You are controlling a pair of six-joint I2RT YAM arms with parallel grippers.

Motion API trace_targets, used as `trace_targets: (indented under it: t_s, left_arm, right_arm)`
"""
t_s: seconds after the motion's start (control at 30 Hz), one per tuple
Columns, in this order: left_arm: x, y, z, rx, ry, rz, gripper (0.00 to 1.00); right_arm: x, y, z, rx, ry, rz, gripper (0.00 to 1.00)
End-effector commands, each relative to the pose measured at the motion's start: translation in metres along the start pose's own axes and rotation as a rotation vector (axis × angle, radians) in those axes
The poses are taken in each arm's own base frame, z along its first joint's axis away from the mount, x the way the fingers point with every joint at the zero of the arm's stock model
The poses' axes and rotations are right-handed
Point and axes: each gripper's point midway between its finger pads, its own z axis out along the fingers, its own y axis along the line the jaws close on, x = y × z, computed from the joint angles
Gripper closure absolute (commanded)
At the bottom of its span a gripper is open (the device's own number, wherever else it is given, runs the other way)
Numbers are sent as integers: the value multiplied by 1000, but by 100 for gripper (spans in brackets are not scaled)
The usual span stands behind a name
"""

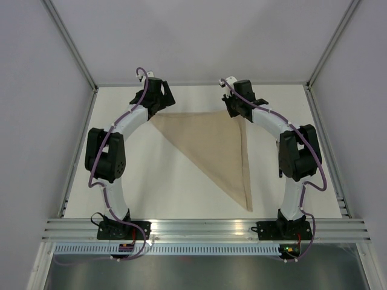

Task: Fold the napkin, place the utensils inside, and roll it up
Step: Fold the napkin at the center of the board.

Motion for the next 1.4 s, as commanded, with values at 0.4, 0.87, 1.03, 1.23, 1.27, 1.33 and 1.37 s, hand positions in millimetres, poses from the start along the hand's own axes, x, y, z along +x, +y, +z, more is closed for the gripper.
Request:
trace_targets:
  t_s: [0.4,0.87,1.03,1.23,1.27,1.33,1.37]
  left_arm:
    - [-6,-7,11,26,-22,-48,2]
    - [-3,-7,14,25,-15,-45,2]
    - [-1,-6,17,23,-8,-48,2]
    - [1,-6,19,21,-4,-47,2]
    - [1,-6,19,21,-4,-47,2]
    - [1,-7,19,22,-5,-47,2]
    - [0,-6,19,21,-5,-48,2]
  right_arm:
    - [-26,-29,3,59,-71,-1,100]
    - [-18,-40,11,75,-49,3,100]
    - [-16,-49,10,87,-48,11,100]
    - [-9,-51,11,92,-39,16,99]
    - [-7,-53,12,94,-37,18,100]
    - [-5,-54,14,95,-34,21,99]
    - [-3,-55,15,96,-31,21,100]
